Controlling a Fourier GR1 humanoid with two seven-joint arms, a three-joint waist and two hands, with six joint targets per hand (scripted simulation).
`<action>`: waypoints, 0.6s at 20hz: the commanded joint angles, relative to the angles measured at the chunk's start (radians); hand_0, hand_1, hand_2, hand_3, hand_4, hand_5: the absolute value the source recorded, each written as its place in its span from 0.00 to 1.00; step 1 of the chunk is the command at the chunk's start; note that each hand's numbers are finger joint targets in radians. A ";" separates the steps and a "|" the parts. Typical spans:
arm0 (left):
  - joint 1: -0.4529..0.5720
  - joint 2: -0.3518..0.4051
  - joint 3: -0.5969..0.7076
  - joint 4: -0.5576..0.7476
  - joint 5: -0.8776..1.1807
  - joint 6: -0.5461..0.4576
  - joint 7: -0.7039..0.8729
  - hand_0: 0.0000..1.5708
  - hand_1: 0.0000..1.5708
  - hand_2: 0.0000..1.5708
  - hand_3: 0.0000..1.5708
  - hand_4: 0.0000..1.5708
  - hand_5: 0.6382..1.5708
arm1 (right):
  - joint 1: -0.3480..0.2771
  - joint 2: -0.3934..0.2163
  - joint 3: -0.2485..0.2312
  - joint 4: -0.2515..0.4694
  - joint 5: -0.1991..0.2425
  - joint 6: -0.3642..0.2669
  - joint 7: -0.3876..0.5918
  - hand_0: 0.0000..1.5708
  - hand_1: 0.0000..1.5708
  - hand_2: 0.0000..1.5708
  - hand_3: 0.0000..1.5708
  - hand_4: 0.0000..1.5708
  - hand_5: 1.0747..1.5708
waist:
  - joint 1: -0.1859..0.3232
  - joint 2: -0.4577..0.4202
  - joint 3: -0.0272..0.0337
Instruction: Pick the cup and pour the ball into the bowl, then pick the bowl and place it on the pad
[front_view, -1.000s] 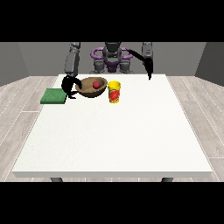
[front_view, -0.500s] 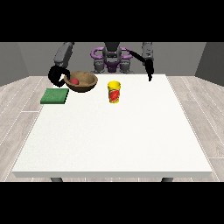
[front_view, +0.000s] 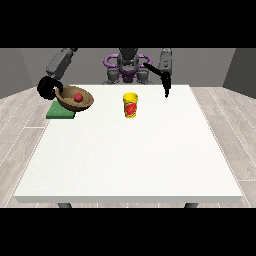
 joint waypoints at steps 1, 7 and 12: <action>-0.044 -0.024 0.008 0.049 -0.027 0.036 -0.018 0.00 0.00 0.00 0.00 0.00 0.09 | -0.017 0.024 0.014 0.009 -0.003 -0.003 -0.011 1.00 1.00 1.00 0.55 0.56 1.00 | -0.016 0.019 -0.0003; -0.073 0.006 0.005 -0.094 -0.057 0.068 -0.060 0.00 0.00 0.00 0.00 0.00 0.07 | -0.027 -0.156 -0.098 0.138 -0.072 0.205 -0.123 1.00 1.00 1.00 0.42 0.55 1.00 | 0.025 0.226 0.0017; -0.047 -0.039 -0.069 -0.245 -0.115 0.114 -0.017 0.00 0.00 0.00 0.00 0.00 0.07 | -0.097 -0.207 -0.143 0.221 -0.098 0.244 -0.170 1.00 1.00 1.00 0.00 0.54 1.00 | 0.032 0.331 0.0027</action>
